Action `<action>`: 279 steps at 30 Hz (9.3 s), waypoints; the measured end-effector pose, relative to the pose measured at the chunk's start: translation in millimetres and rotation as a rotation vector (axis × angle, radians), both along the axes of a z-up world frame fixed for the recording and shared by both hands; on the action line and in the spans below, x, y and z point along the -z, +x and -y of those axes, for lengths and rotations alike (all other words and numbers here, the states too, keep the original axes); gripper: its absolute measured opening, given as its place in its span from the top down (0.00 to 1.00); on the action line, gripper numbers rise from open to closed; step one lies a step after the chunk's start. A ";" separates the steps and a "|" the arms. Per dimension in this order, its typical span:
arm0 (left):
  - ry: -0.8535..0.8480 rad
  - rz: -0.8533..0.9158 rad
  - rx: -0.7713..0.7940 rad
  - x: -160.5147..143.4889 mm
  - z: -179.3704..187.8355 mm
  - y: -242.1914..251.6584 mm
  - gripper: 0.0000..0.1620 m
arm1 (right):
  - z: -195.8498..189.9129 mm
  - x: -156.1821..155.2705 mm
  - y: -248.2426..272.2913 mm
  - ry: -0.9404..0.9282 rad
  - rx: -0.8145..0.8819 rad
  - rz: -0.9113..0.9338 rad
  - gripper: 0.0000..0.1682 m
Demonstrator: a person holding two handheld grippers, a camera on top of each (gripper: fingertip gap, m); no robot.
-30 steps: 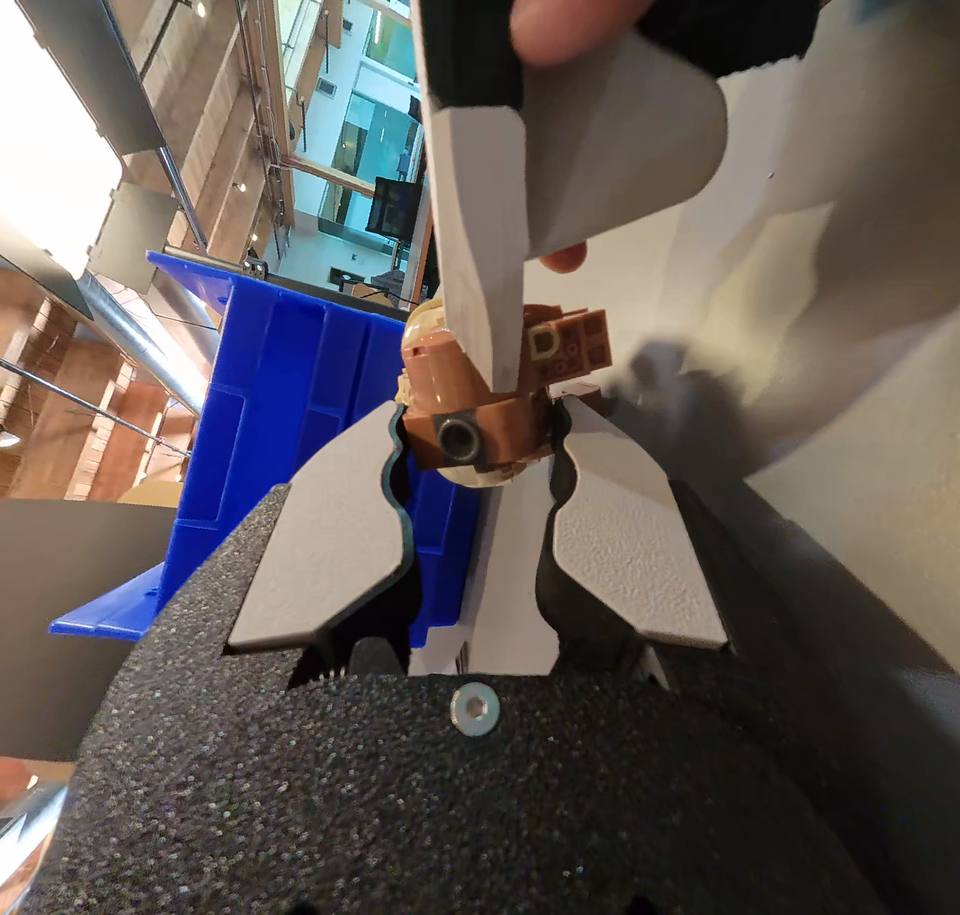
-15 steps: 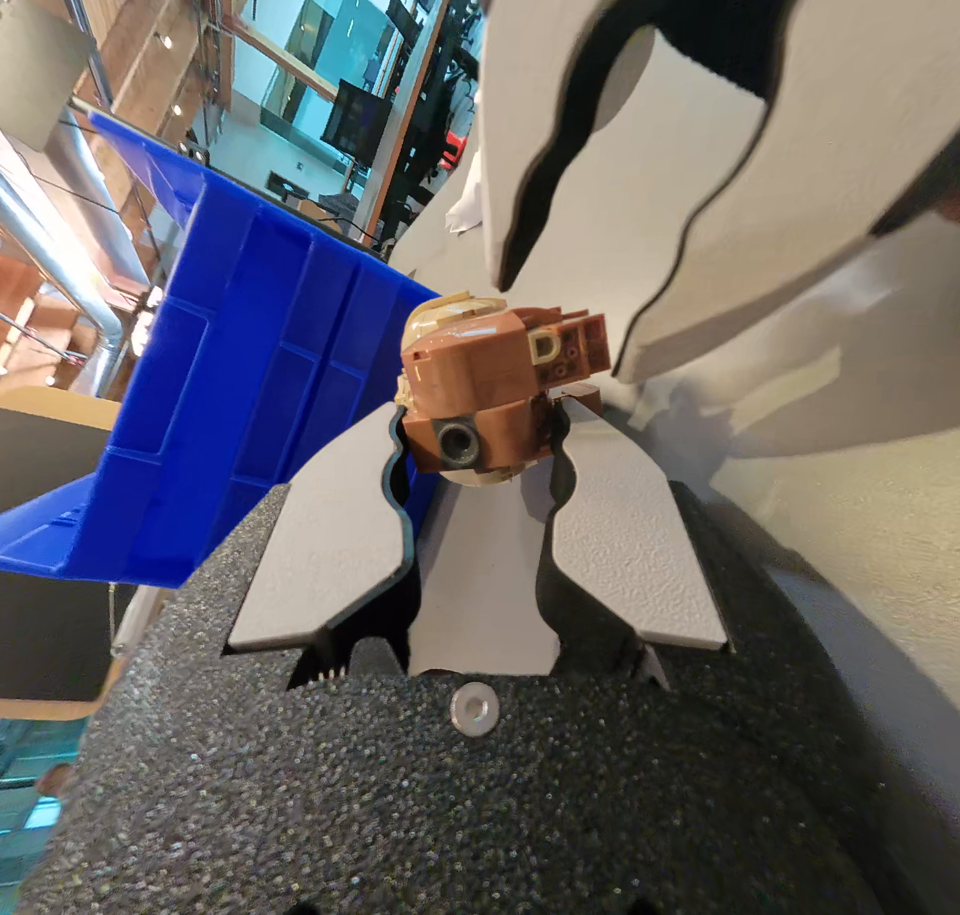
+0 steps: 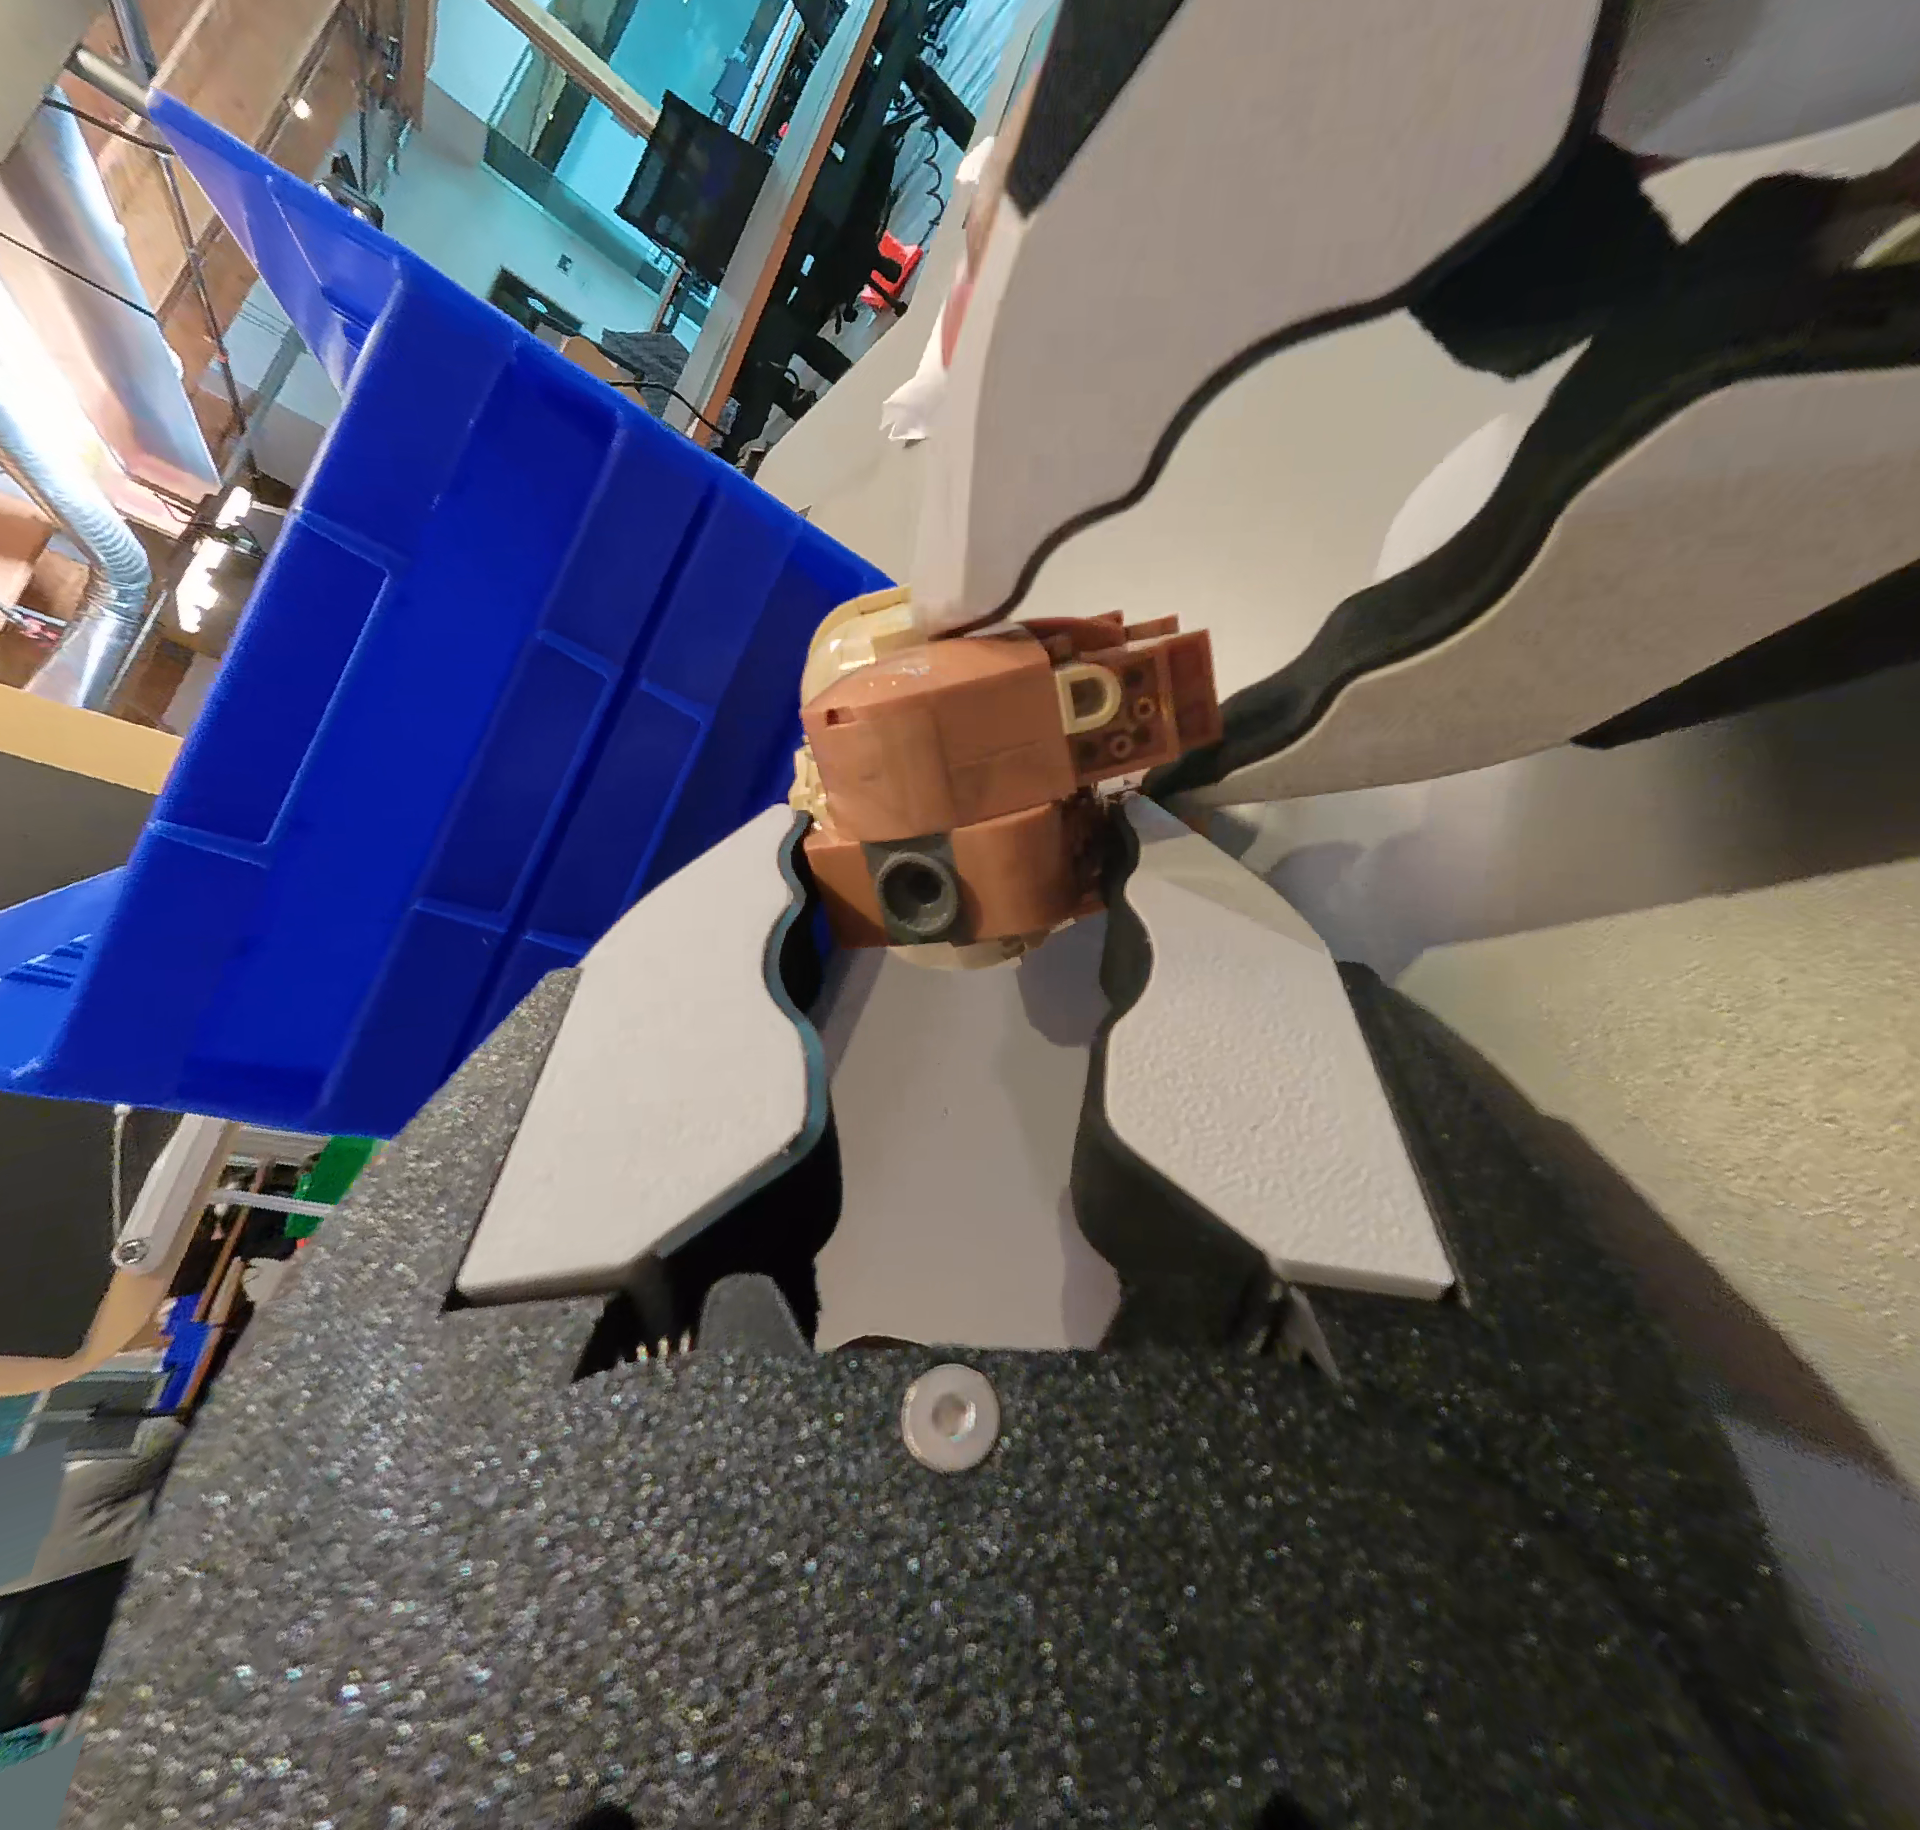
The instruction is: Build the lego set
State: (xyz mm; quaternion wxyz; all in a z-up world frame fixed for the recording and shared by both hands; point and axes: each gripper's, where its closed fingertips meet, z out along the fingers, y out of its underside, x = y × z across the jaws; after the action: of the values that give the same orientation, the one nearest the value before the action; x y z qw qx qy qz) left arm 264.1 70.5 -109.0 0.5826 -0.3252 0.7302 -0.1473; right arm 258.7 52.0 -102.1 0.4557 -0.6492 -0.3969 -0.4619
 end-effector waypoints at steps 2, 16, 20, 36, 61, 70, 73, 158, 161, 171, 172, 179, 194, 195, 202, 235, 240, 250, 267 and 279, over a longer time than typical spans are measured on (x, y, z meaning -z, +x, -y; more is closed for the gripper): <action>0.003 0.003 0.007 0.1 -0.3 -0.6 0.67 | 0.1 -0.4 -0.2 -0.011 -0.021 0.012 0.76; 0.140 0.008 -0.018 -1.7 -18.2 -0.5 0.67 | 5.3 1.8 6.0 -0.062 -0.074 0.024 0.90; 0.179 0.002 -0.021 -1.4 -15.6 -1.6 0.67 | 4.1 9.1 4.7 -0.065 -0.066 -0.079 0.90; 0.474 -0.112 0.125 15.5 -8.7 -18.0 0.56 | 21.5 14.3 25.0 -0.078 -0.069 -0.058 0.90; -0.349 0.086 0.532 -46.2 31.5 -73.8 0.77 | 10.6 -49.4 -74.8 0.139 -0.509 -0.600 0.90; -0.575 0.110 0.647 -60.2 39.9 -83.4 0.78 | 11.0 -49.9 -78.1 0.091 -0.561 -0.777 0.90; -0.653 0.080 0.665 -58.2 42.2 -83.6 0.81 | 6.6 -47.1 -76.9 0.078 -0.537 -0.799 0.90; -0.510 0.065 0.716 -56.9 25.0 -106.3 0.88 | -76.0 -175.2 20.5 0.135 -0.187 -0.564 0.95; -0.527 0.081 0.706 -59.4 21.8 -105.4 0.88 | -112.6 -189.5 52.1 0.139 -0.055 -0.609 0.95; -0.526 0.105 0.651 -58.3 11.4 -101.2 0.88 | -163.2 -174.4 108.6 0.020 0.254 -0.705 0.93; -0.531 0.108 0.645 -58.4 10.2 -100.4 0.88 | -164.5 -169.3 111.8 -0.003 0.285 -0.700 0.90; -0.541 0.151 0.549 -60.0 -5.6 -91.4 0.88 | -145.1 -161.9 104.7 0.045 0.228 -0.625 0.78; -0.282 0.123 0.399 -41.2 -11.9 -77.2 0.88 | -19.7 -41.3 -70.0 -0.186 -0.575 -0.370 0.92; -0.271 0.122 0.403 -41.3 -9.9 -77.6 0.88 | -18.7 -39.8 -72.1 -0.189 -0.582 -0.376 0.92; -0.184 0.084 0.408 -34.1 -1.1 -77.0 0.88 | -14.8 -40.1 -80.1 -0.179 -0.623 -0.380 0.94; -0.137 0.061 0.471 -34.2 11.2 -81.2 0.88 | -5.6 -30.2 -88.8 -0.282 -0.684 -0.415 0.95; -0.144 0.061 0.484 -35.5 12.7 -82.0 0.88 | -3.7 -31.8 -89.1 -0.296 -0.694 -0.438 0.95; -0.286 0.154 0.457 -60.5 -12.9 -90.0 0.89 | 2.3 -65.0 -56.0 -0.171 -0.692 -0.543 0.95; -0.285 0.143 0.461 -51.8 -5.1 -85.1 0.88 | -117.8 -178.8 60.7 0.112 -0.169 -0.645 0.94; -0.356 0.182 0.494 -63.7 -4.9 -90.4 0.88 | -74.5 -141.3 19.3 0.078 -0.293 -0.526 0.89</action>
State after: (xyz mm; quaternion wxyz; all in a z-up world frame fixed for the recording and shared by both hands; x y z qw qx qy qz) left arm 173.7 75.5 -45.4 0.5260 -0.2203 0.6947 -0.4384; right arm 278.0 126.5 39.2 0.6293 -0.6643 -0.3367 -0.2220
